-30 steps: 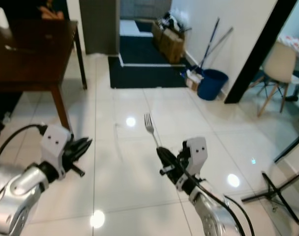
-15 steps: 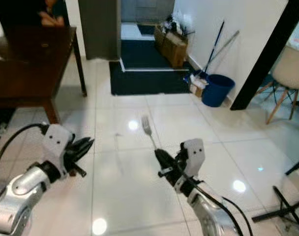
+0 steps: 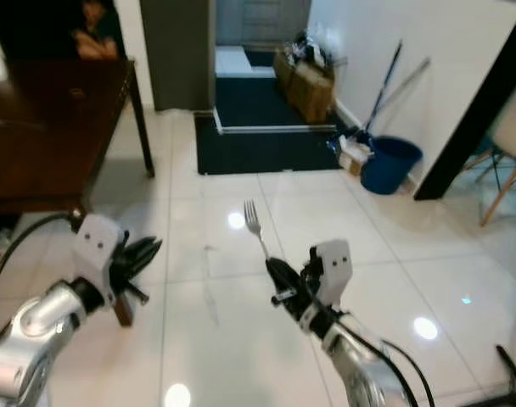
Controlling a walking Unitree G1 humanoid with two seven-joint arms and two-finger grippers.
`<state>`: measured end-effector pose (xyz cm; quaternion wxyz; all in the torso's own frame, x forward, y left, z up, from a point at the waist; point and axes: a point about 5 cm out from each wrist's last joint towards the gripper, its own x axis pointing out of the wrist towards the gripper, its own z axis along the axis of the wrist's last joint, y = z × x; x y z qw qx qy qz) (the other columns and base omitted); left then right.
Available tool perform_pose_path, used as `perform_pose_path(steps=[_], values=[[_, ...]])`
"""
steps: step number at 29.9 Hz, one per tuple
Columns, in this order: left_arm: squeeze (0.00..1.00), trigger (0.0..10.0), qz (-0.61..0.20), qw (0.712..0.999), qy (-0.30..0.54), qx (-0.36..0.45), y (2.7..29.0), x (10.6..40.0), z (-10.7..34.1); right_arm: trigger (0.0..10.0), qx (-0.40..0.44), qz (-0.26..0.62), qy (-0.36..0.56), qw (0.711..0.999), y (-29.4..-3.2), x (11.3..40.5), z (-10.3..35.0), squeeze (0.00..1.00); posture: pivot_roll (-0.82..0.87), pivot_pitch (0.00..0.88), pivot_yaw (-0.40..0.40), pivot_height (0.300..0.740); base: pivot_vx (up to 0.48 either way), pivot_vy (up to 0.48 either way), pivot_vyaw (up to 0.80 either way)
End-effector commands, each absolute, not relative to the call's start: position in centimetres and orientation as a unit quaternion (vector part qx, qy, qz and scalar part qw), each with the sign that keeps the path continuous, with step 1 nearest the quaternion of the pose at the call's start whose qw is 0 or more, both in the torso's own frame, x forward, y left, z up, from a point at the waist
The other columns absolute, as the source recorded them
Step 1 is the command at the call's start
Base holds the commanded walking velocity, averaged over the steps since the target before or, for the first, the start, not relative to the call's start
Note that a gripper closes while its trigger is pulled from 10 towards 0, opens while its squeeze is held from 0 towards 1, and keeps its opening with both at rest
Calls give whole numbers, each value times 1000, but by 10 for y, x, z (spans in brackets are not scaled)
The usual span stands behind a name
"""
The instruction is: Setting the table
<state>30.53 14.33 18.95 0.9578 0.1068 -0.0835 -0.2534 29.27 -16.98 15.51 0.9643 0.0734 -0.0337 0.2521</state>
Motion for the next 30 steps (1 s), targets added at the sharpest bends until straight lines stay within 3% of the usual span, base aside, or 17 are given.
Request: perform_pose_path(steps=[1,30], values=[[0,10000,-254,958,-71,110,146,304,184,10000,76,255,-30,964,-167,291,152,0,80,80,34,740,480,0,0],[0,10000,-263,956,-71,107,143,305,184,10000,71,229,-28,970,-174,290,151,0,68,91,46,740,480,0,0]])
